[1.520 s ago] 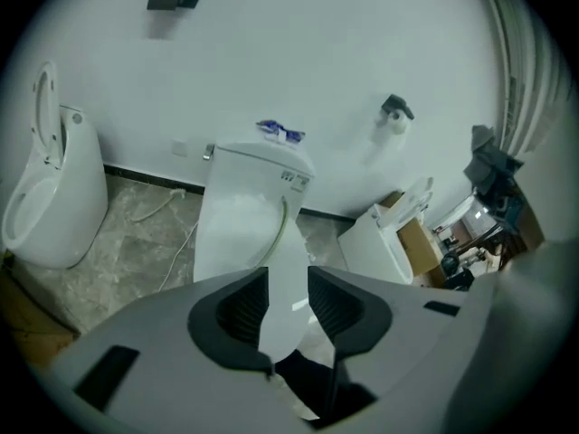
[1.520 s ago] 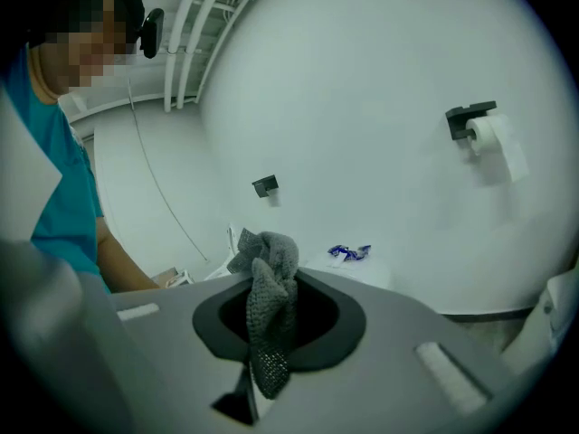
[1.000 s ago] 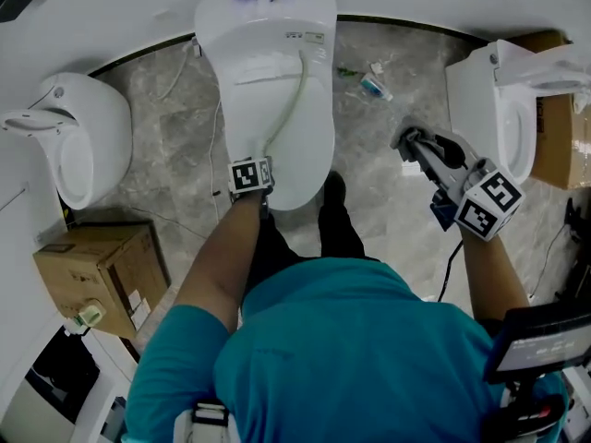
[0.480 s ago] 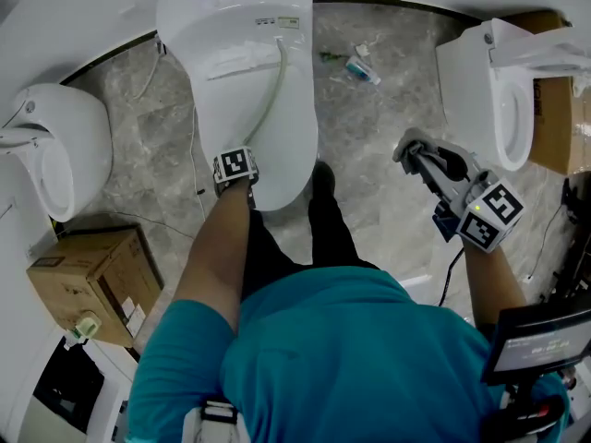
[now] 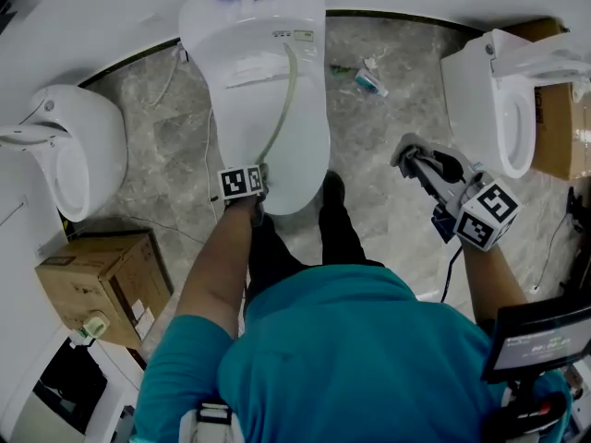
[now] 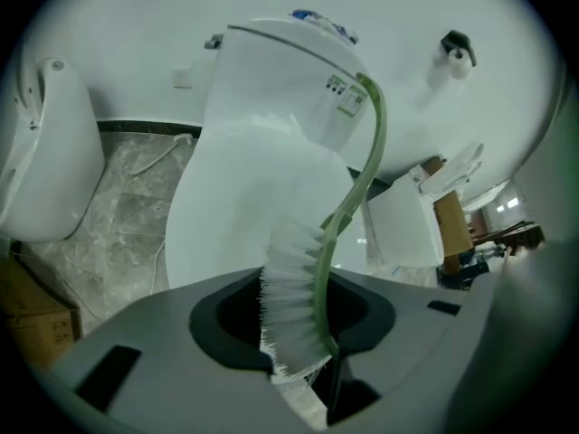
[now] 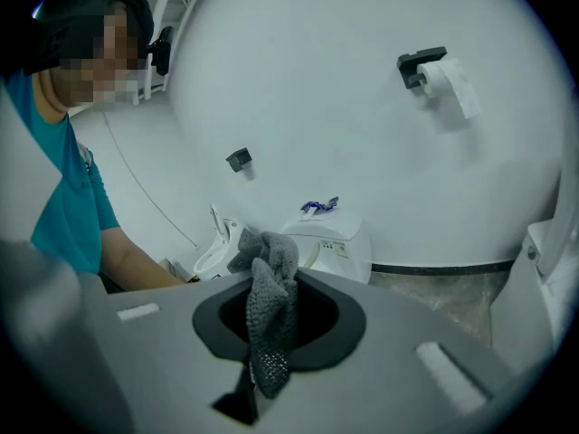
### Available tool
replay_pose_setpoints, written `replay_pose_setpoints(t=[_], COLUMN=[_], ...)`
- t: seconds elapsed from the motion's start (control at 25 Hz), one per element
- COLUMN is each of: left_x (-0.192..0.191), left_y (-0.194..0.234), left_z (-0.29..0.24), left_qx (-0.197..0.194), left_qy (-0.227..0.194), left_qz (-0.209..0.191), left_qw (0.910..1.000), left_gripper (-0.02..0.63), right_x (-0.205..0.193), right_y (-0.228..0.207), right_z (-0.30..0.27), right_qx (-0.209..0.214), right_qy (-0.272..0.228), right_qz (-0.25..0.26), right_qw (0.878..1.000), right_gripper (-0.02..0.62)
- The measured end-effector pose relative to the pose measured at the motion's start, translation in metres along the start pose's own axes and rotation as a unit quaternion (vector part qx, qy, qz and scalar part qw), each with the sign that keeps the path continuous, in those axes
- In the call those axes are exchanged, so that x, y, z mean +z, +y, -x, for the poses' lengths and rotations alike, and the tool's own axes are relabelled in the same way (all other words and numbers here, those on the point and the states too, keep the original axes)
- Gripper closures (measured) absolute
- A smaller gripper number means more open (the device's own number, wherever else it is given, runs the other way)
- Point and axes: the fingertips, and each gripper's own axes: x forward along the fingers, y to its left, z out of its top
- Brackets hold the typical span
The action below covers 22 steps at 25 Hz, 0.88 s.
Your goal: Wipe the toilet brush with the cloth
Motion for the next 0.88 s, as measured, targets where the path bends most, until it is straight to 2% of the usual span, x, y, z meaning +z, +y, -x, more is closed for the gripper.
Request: replay_pose_setpoints(t=[0.08,0.2,0.4,0.56,0.76,0.88], left_x=[0.003,0.037,0.081,0.117,0.145,0.153], left_y=[-0.015,-0.033,-0.063,-0.085,-0.121,-0.14], left_z=[0.026,0.072,0.17,0.259,0.371,0.419], left_qx=[-0.034,-0.088,-0.158,-0.204,-0.273,-0.306], left_qy=[-0.018,-0.066,-0.135,-0.19,-0.244,-0.251], left_qz=[0.001,0.006,-0.003,-0.029,-0.045,-0.036], left_qw=[0.9993,0.9939,0.9781,0.9599,0.9294,0.9176], left_gripper=[0.45,0.449,0.449,0.449,0.449,0.449], right_x=[0.012,0.041,0.086,0.123,0.176,0.201], right_y=[0.017,0.039,0.09,0.133,0.201,0.241], right_z=[-0.002,-0.012,-0.017,-0.022,-0.025,-0.029], right_qx=[0.008,0.019,0.04,0.06,0.102,0.125], right_qy=[-0.004,-0.024,-0.05,-0.076,-0.107,-0.113], right_qz=[0.008,0.034,0.071,0.109,0.198,0.269], right_qw=[1.0,0.999,0.995,0.989,0.969,0.948], right_gripper=[0.565,0.565,0.565,0.565,0.565,0.565])
